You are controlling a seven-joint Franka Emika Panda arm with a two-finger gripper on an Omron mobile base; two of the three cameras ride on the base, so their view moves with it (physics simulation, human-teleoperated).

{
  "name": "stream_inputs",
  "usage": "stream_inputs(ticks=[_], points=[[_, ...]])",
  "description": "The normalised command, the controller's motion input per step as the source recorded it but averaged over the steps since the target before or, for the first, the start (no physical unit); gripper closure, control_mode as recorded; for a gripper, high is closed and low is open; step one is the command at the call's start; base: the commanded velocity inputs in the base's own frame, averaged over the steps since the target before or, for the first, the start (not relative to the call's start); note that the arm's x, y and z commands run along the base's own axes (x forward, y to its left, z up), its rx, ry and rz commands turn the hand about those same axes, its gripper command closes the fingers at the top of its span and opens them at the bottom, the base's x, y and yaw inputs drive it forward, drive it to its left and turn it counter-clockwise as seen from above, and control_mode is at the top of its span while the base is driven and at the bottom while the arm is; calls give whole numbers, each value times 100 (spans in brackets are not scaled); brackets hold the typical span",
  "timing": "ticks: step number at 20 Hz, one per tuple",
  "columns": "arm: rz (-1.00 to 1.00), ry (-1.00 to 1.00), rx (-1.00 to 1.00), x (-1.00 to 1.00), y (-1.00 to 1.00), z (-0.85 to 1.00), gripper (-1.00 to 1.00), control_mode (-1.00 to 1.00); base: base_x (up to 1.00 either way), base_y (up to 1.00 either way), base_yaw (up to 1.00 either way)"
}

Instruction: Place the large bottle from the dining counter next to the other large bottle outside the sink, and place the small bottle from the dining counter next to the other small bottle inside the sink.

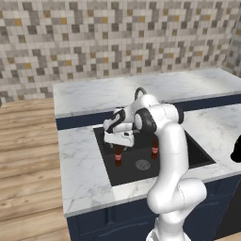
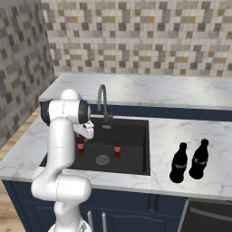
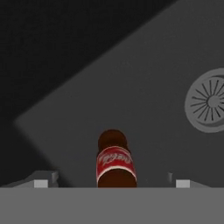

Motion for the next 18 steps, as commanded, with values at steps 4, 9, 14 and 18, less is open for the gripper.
stream_inputs(ticks=[4, 9, 14, 18], points=[[0, 0, 0, 0, 12, 45, -100, -100, 0, 0, 0], [4, 0, -2, 1, 16, 50, -100, -100, 0, 0, 0], [5, 0, 0, 0, 2, 44, -100, -100, 0, 0, 0], [1, 0, 0, -2, 0, 32, -100, -100, 0, 0, 0]])
